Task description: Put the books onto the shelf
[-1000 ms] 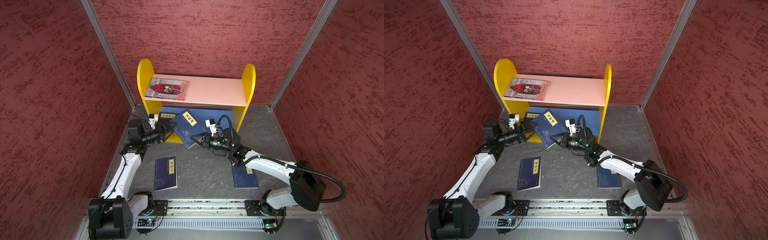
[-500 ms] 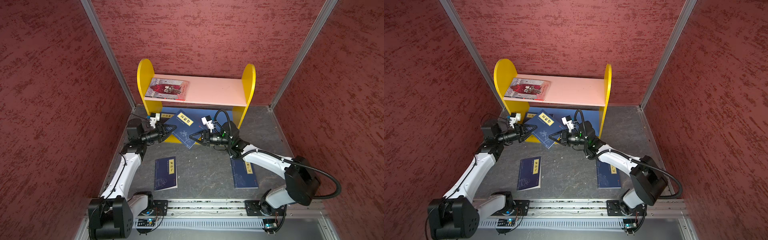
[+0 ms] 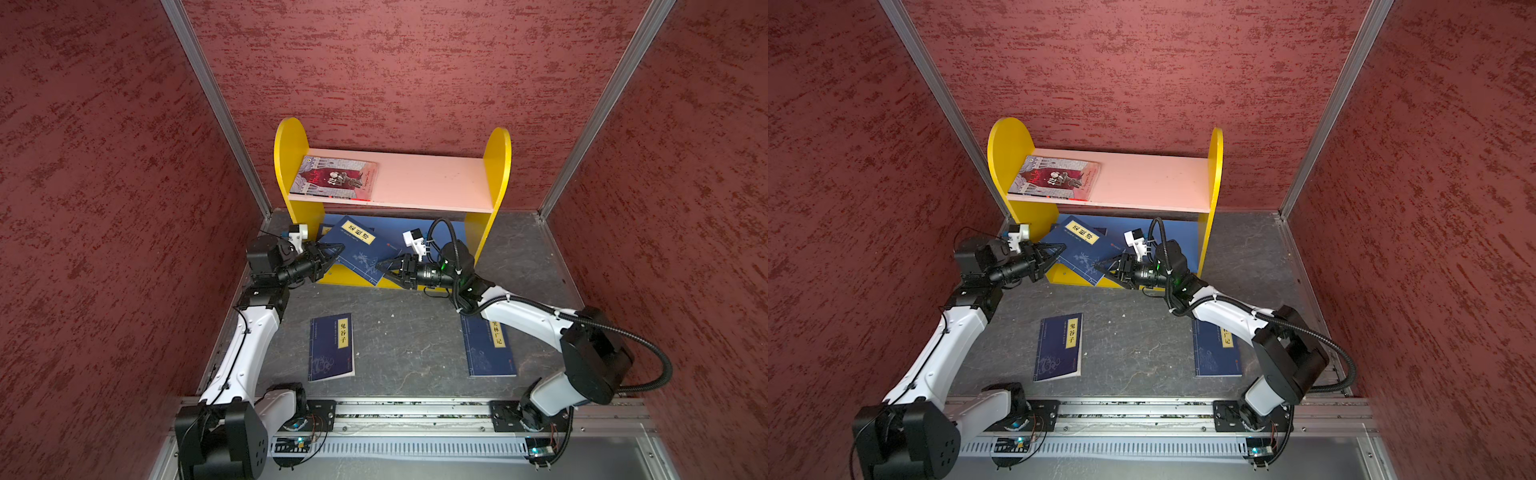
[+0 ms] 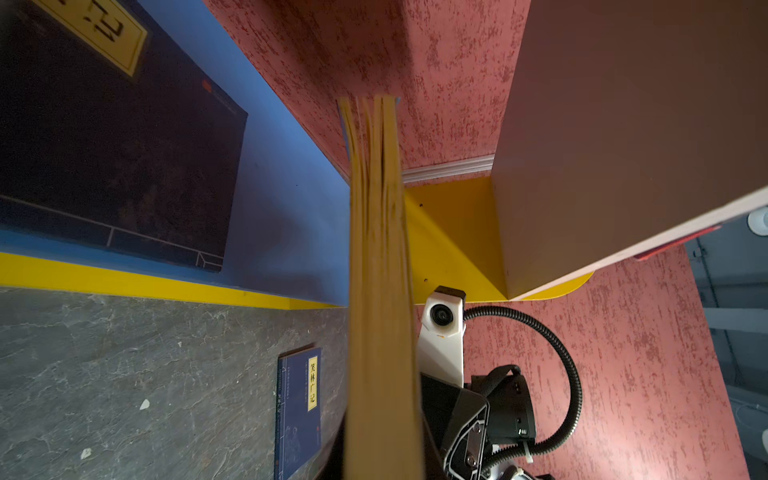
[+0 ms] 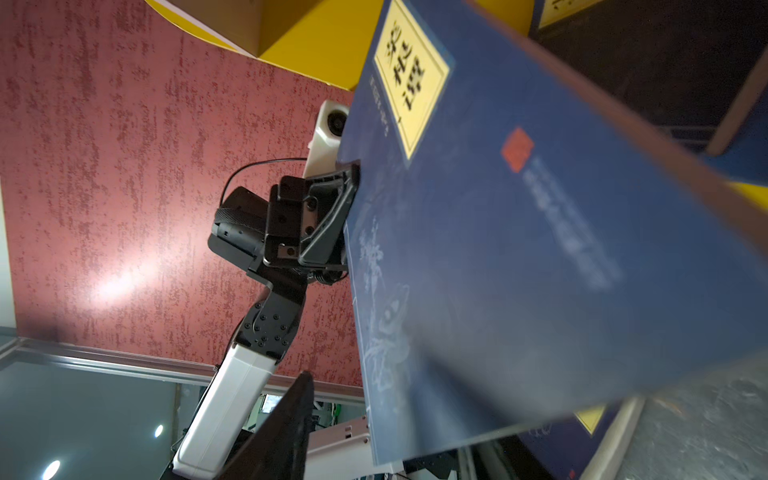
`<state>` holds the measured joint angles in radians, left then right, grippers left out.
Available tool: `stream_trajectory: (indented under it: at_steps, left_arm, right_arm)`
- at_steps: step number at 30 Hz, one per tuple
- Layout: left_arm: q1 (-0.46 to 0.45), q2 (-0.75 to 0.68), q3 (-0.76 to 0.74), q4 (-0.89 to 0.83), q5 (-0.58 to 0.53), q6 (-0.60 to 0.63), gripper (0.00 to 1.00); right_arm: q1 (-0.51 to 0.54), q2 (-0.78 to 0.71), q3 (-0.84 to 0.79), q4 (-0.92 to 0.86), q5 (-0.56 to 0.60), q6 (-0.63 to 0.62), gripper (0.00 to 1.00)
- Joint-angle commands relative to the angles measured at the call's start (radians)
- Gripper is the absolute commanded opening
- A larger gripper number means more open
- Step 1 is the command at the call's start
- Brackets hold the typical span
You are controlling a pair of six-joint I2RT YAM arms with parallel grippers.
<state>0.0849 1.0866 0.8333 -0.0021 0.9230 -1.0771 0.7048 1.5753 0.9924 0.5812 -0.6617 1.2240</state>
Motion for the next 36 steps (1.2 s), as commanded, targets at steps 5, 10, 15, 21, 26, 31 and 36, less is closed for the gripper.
stream_trajectory:
  at_steps: [5, 10, 15, 21, 26, 31, 36]
  left_arm:
    - [0.004, 0.01, -0.014, 0.108, -0.099, -0.111, 0.0]
    - [0.003, 0.016, -0.016, 0.081, -0.109, -0.086, 0.0]
    - [0.003, 0.015, -0.03, 0.051, -0.113, -0.068, 0.0]
    - [0.004, 0.003, -0.056, 0.042, -0.13, -0.059, 0.02]
    - [0.01, -0.002, -0.065, 0.019, -0.13, -0.044, 0.11]
    - [0.033, -0.005, -0.064, -0.054, -0.138, 0.009, 0.47]
    - [0.066, -0.004, -0.035, -0.196, -0.126, 0.076, 0.61]
  right_arm:
    - [-0.002, 0.087, 0.042, 0.124, 0.066, 0.07, 0.53]
    - [-0.002, 0.119, 0.046, 0.183, 0.099, 0.099, 0.4]
    - [-0.003, 0.121, 0.08, 0.101, 0.133, 0.048, 0.25]
    - [-0.005, 0.143, 0.097, 0.111, 0.126, 0.049, 0.15]
    - [-0.014, 0.163, 0.125, 0.102, 0.108, 0.035, 0.0]
    - [-0.039, 0.18, 0.181, 0.028, 0.071, -0.023, 0.0]
    - [-0.069, 0.228, 0.23, 0.015, 0.006, -0.034, 0.0]
